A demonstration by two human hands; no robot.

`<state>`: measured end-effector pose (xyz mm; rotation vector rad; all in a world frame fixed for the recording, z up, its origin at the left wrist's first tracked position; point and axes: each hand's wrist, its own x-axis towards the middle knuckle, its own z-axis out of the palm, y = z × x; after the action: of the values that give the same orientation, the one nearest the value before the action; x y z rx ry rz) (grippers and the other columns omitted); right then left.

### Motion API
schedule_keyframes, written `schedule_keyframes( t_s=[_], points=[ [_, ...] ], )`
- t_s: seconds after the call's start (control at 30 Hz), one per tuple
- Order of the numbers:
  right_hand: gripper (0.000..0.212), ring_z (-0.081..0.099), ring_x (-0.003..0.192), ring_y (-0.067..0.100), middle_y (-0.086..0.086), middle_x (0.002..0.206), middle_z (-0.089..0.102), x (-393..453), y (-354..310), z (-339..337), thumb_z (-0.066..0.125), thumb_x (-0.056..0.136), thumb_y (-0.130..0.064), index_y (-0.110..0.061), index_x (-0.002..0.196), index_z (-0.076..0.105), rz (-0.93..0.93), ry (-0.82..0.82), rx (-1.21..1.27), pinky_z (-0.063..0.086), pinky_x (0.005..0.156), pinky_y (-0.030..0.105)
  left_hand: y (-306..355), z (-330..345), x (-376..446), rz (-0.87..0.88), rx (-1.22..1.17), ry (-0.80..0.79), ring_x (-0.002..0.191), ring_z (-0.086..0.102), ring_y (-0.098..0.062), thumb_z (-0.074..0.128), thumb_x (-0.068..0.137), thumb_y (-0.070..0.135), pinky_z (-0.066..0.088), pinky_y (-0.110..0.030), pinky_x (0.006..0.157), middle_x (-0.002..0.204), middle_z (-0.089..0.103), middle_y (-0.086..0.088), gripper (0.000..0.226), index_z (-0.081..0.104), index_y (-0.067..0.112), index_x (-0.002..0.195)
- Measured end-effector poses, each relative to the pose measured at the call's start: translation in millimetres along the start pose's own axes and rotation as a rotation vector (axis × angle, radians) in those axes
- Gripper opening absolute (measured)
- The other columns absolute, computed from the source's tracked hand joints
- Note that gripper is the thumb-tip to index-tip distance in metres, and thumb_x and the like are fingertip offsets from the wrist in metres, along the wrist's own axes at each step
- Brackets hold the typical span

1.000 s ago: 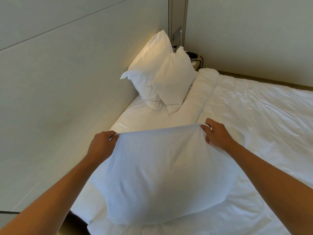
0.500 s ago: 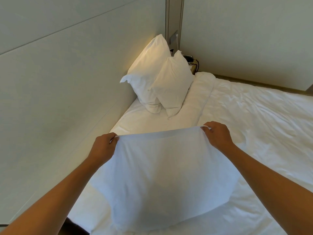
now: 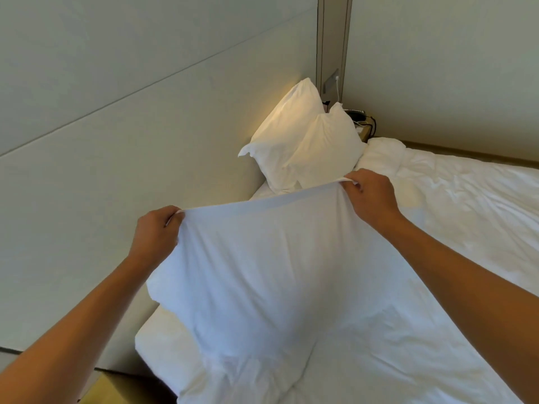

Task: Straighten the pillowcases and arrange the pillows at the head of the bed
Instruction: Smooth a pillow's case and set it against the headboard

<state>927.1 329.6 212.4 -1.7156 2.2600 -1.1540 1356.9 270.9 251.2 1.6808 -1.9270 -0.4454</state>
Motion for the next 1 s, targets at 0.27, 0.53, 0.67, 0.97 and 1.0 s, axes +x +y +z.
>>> schedule_keyframes(
  t_s=[0.27,0.53,0.67,0.97,1.0],
  points=[
    [0.03,0.069,0.108,0.028,0.009,0.121,0.074,44,-62,31,0.058,0.105,-0.029,-0.011,0.122,0.075,-0.077,-0.016,0.101,0.054,0.098,0.037,-20,-38,-5,-0.104,-0.023,0.193,0.069,0.069,-0.032,0.049,0.1,0.02,0.06,-0.045,0.071,0.058,0.06,-0.002,0.029,0.065,0.019,0.076],
    [0.032,0.066,0.111,0.034,0.011,0.123,0.073,55,-75,119,0.056,0.105,-0.033,-0.013,0.121,0.076,-0.046,-0.175,-0.03,0.05,0.1,0.041,-91,-19,0,-0.226,-0.022,0.11,0.073,0.069,-0.035,0.05,0.101,0.021,0.055,-0.045,0.073,0.069,0.066,-0.012,0.029,0.067,0.011,0.079],
    [0.03,0.067,0.113,0.037,0.015,0.12,0.073,29,-51,181,0.059,0.104,-0.03,-0.01,0.118,0.077,0.079,-0.327,-0.107,0.049,0.093,0.036,-138,20,6,-0.264,-0.051,-0.029,0.075,0.069,-0.036,0.052,0.102,0.017,0.058,-0.046,0.077,0.068,0.065,-0.008,0.028,0.066,0.012,0.078],
    [0.029,0.068,0.106,0.034,0.012,0.115,0.072,47,-51,257,0.059,0.103,-0.032,-0.012,0.115,0.077,0.198,-0.271,-0.2,0.05,0.092,0.036,-212,61,97,-0.246,-0.147,-0.142,0.064,0.067,-0.033,0.042,0.104,0.022,0.052,-0.043,0.065,0.062,0.059,-0.009,0.034,0.05,0.016,0.071],
    [0.028,0.068,0.106,0.033,0.012,0.115,0.072,50,-55,263,0.059,0.103,-0.032,-0.013,0.114,0.077,0.203,-0.256,-0.197,0.051,0.092,0.037,-219,62,106,-0.244,-0.156,-0.144,0.064,0.067,-0.034,0.041,0.104,0.022,0.053,-0.044,0.065,0.062,0.058,-0.008,0.034,0.05,0.017,0.071]
  ],
)
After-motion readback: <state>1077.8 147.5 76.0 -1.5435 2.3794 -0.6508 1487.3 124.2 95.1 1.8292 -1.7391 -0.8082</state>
